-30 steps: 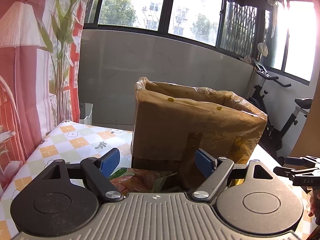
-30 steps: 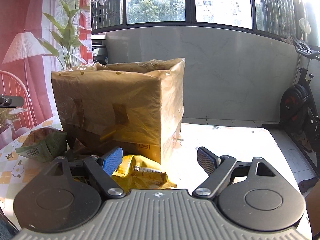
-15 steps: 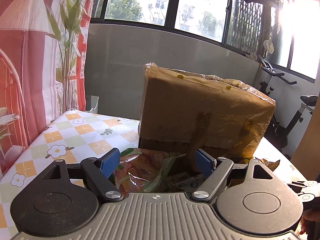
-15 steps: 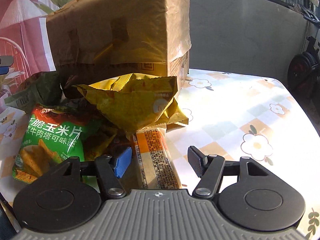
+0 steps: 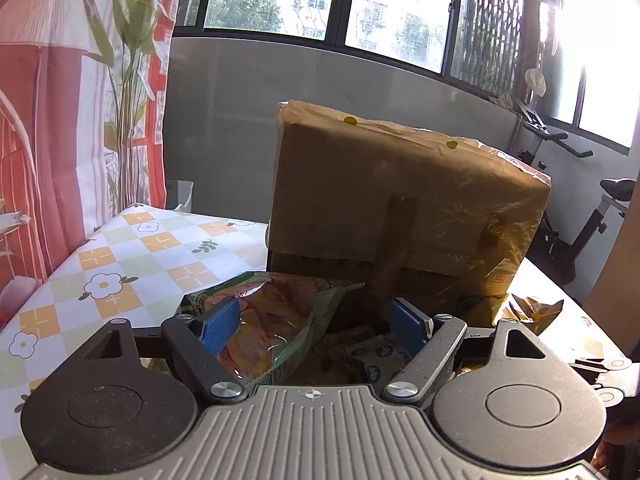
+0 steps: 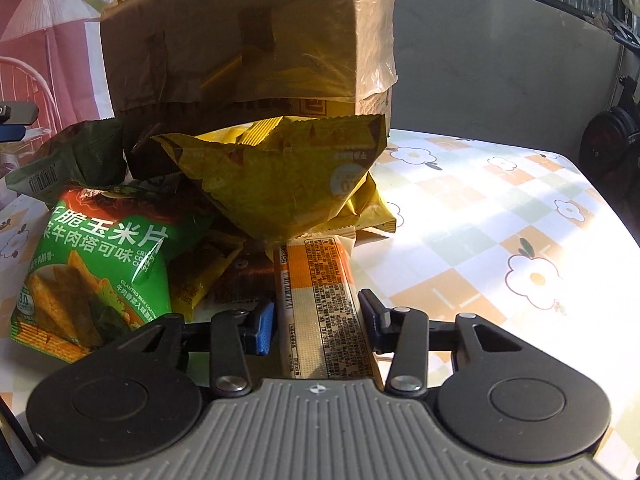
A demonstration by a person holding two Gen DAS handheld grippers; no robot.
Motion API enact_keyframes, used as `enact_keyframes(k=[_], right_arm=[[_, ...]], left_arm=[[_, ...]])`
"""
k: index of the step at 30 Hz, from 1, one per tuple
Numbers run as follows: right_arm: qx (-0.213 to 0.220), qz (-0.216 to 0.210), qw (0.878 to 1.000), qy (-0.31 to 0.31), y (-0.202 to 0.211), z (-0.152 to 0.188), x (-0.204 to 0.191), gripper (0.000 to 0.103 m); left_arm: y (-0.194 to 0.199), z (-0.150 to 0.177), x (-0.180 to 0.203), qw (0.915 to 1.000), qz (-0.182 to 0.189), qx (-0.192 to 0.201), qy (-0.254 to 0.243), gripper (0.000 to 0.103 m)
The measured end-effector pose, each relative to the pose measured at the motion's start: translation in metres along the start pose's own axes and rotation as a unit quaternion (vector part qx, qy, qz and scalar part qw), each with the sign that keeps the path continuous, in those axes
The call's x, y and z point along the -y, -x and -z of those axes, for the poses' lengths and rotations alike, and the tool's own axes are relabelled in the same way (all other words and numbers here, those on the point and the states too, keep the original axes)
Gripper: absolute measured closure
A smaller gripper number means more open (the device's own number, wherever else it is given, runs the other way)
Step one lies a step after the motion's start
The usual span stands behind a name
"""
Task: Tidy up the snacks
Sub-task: 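Close the right tool on the orange wafer bar while the left tool reaches the green chip bag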
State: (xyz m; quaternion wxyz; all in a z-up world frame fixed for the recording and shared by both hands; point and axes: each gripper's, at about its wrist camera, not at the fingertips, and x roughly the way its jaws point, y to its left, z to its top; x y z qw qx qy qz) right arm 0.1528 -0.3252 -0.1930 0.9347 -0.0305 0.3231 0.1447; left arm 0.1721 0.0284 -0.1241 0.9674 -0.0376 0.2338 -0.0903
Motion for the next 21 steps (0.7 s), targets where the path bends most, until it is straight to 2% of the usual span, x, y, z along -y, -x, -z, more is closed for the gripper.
enact_keyframes(k=[21], right_arm=[[0.001, 0.004, 1.000, 0.009, 0.003, 0.002, -0.004, 0.058]], left_arm=[[0.004, 0.016, 0.017, 0.9996, 0.019, -0.017, -0.007, 0.020]])
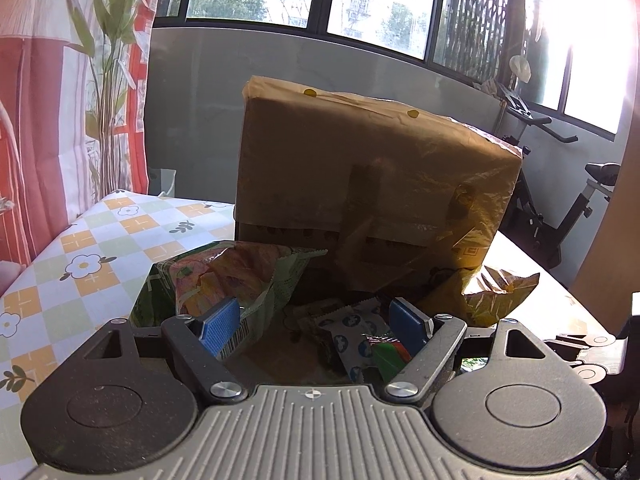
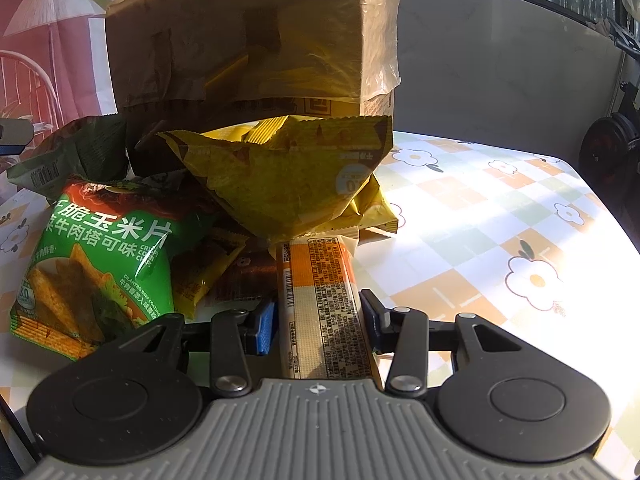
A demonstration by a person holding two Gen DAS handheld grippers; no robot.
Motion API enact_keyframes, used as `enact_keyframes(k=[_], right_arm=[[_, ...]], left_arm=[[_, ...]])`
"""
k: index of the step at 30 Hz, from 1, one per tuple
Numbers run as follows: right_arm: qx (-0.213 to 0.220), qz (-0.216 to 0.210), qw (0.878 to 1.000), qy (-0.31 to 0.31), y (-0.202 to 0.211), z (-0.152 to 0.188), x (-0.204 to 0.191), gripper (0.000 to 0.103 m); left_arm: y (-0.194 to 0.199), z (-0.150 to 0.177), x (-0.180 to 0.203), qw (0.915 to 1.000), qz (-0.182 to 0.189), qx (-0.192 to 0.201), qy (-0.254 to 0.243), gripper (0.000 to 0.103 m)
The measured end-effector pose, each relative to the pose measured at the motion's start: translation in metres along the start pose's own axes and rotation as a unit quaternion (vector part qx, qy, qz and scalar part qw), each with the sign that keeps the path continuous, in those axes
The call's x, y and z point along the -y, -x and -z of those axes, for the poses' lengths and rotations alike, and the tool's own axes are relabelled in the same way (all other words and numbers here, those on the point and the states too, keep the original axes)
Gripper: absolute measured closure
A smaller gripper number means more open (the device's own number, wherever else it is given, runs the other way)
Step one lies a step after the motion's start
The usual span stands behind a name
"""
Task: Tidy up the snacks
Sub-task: 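Close the right tool on the orange wafer bar while the left tool reaches the green chip bag, then close the left tool on the green-and-red chip bag and lift both snacks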
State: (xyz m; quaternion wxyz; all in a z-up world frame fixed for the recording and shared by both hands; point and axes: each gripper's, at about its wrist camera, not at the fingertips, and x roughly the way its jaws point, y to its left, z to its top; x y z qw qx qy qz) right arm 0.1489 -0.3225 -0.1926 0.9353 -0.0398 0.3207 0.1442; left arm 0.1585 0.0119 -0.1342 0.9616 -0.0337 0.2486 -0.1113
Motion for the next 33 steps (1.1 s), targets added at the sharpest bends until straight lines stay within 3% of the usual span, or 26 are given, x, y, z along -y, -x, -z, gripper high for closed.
enact_keyframes(k=[33], right_arm=[[0.005, -0.006, 1.000, -0.008, 0.002, 0.001, 0.002, 0.061]], left_arm=[[-0.008, 0.006, 0.028, 0.9990, 0.039, -0.019, 0.003, 0.019]])
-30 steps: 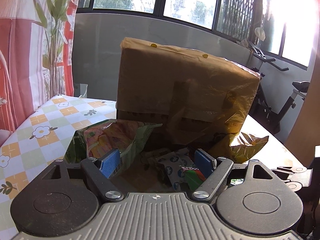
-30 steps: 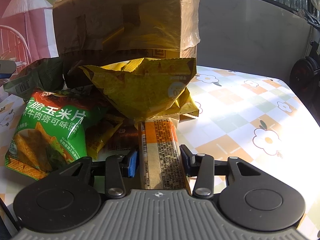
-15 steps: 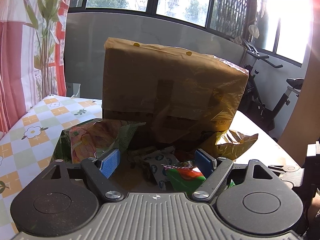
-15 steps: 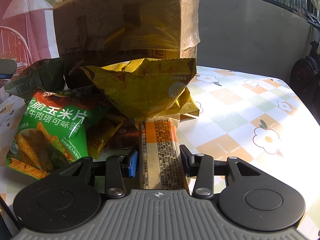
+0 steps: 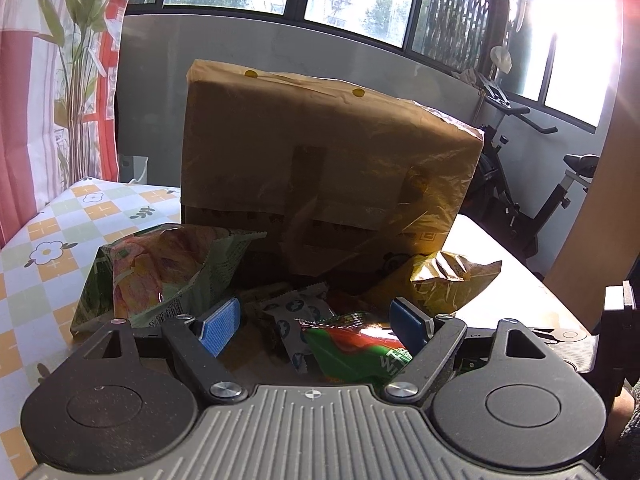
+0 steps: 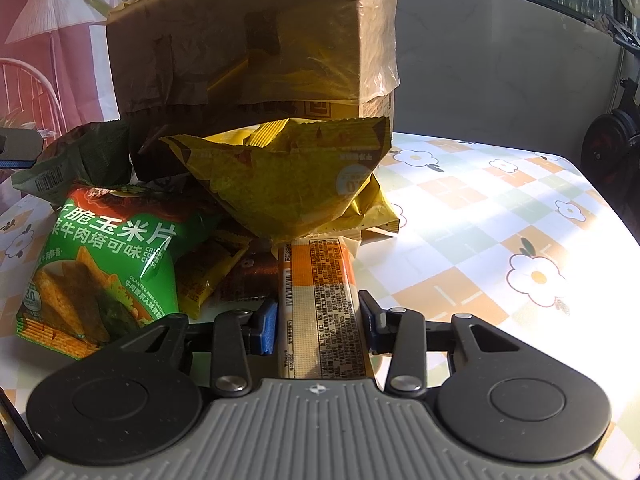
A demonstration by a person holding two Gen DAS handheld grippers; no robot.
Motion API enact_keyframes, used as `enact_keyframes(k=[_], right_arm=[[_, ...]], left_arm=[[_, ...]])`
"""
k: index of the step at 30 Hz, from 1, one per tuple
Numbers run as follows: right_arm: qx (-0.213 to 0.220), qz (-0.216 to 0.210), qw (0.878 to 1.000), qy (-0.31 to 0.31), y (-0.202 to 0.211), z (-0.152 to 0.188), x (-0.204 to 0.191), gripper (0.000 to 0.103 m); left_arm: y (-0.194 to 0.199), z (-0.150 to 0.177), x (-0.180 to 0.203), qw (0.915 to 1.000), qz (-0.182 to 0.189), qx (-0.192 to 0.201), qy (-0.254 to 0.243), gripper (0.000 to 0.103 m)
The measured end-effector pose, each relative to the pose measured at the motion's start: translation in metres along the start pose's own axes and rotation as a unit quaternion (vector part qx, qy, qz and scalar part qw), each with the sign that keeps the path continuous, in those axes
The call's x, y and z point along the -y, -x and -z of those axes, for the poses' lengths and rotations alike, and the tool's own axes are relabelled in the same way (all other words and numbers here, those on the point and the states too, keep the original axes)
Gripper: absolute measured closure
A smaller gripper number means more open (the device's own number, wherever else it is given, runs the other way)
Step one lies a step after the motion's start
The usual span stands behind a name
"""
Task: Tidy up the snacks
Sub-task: 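Close the left tool on the green-and-red chip bag and lift both snacks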
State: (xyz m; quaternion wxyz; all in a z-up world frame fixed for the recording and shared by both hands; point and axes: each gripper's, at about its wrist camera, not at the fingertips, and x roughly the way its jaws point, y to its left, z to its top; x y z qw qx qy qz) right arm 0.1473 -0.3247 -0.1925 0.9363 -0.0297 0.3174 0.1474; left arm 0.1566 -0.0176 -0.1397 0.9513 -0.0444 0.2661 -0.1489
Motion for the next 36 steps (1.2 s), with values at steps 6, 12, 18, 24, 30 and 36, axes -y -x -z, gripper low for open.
enact_keyframes(k=[6, 12, 18, 24, 30, 36], right_arm=[[0.000, 0.000, 1.000, 0.000, 0.000, 0.000, 0.000, 0.062], [0.000, 0.001, 1.000, 0.001, 0.000, 0.000, 0.000, 0.062], [0.000, 0.000, 1.000, 0.003, 0.000, 0.000, -0.001, 0.062], [0.000, 0.001, 1.000, 0.004, 0.000, 0.000, -0.001, 0.062], [-0.002, 0.001, 1.000, 0.005, -0.001, 0.000, -0.002, 0.062], [-0.033, 0.015, 0.999, 0.000, 0.001, -0.006, -0.016, 0.063]], left_arm=[[-0.003, 0.005, 0.009, 0.9997, 0.017, -0.007, -0.018, 0.019], [-0.012, 0.009, 0.015, 0.9989, 0.037, -0.025, -0.015, 0.019], [-0.034, 0.017, 0.019, 0.9951, 0.071, -0.068, 0.009, 0.018], [-0.060, 0.027, 0.011, 0.9906, 0.079, -0.092, 0.063, 0.014], [-0.071, 0.030, 0.019, 0.9907, 0.086, -0.087, 0.058, 0.013], [-0.075, 0.031, 0.021, 0.9888, 0.099, -0.093, 0.063, 0.016]])
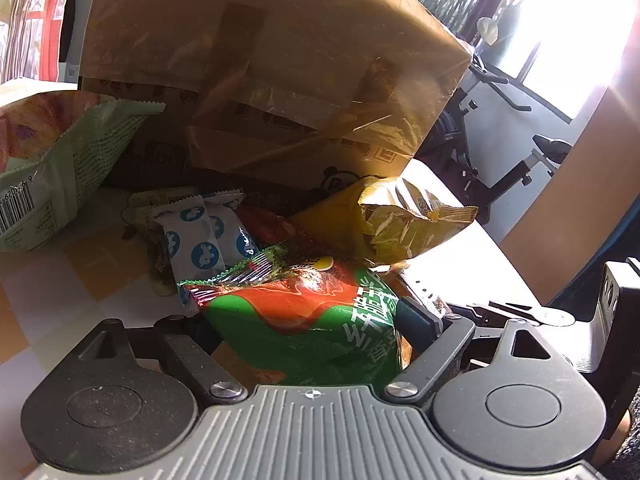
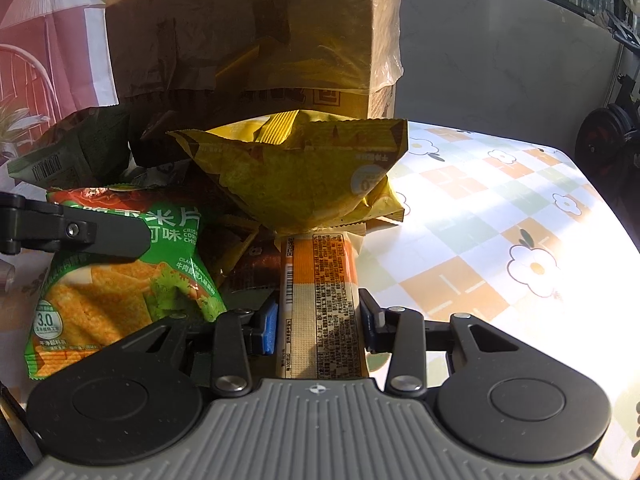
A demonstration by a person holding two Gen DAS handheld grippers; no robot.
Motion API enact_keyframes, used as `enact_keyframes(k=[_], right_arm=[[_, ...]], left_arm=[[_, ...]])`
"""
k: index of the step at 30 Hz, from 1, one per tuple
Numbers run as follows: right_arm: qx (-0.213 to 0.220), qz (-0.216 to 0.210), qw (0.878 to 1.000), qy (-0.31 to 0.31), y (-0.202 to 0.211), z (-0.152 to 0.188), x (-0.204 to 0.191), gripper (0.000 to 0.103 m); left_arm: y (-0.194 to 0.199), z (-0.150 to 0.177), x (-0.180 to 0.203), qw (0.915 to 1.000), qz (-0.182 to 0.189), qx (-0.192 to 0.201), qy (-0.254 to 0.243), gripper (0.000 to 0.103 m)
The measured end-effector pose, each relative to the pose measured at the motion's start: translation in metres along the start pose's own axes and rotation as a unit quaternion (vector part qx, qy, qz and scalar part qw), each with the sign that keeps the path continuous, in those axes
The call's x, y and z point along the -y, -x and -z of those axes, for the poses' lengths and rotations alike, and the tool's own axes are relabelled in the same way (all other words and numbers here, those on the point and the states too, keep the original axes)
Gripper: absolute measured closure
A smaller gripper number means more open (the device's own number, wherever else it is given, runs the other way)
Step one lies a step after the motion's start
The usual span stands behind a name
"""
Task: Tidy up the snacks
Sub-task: 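Close the left tool on the green-and-red chip bag and lift both snacks, then carry the wafer bar and green chip bag over the box with both tools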
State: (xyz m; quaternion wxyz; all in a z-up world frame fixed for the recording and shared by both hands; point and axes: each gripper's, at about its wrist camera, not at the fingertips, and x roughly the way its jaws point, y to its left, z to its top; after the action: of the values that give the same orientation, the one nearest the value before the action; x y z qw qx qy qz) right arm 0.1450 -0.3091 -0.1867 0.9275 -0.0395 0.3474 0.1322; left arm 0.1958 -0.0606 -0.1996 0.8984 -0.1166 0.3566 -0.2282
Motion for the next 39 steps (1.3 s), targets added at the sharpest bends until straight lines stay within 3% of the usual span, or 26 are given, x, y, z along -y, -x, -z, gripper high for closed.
enact_keyframes(k=[2, 8, 22, 39], right_arm=[[-0.007, -0.005, 1.000, -0.012, 0.002, -0.002, -0.003, 0.064], [-0.012, -0.011, 0.999, -0.050, 0.008, -0.003, -0.003, 0.064], [0.003, -0.022, 0.998, -0.057, 0.029, -0.008, -0.016, 0.064], [0.062, -0.036, 0.997, -0.038, 0.068, -0.039, -0.023, 0.064]], left_arm=[[-0.001, 0.001, 0.000, 0.9999, 0.010, -0.006, -0.002, 0.026], [0.013, 0.001, -0.002, 0.9997, 0.019, -0.001, -0.013, 0.036], [0.049, 0.000, -0.008, 0.9986, -0.029, 0.037, -0.024, 0.038], [0.111, -0.022, -0.011, 0.9881, -0.070, 0.133, -0.032, 0.038]])
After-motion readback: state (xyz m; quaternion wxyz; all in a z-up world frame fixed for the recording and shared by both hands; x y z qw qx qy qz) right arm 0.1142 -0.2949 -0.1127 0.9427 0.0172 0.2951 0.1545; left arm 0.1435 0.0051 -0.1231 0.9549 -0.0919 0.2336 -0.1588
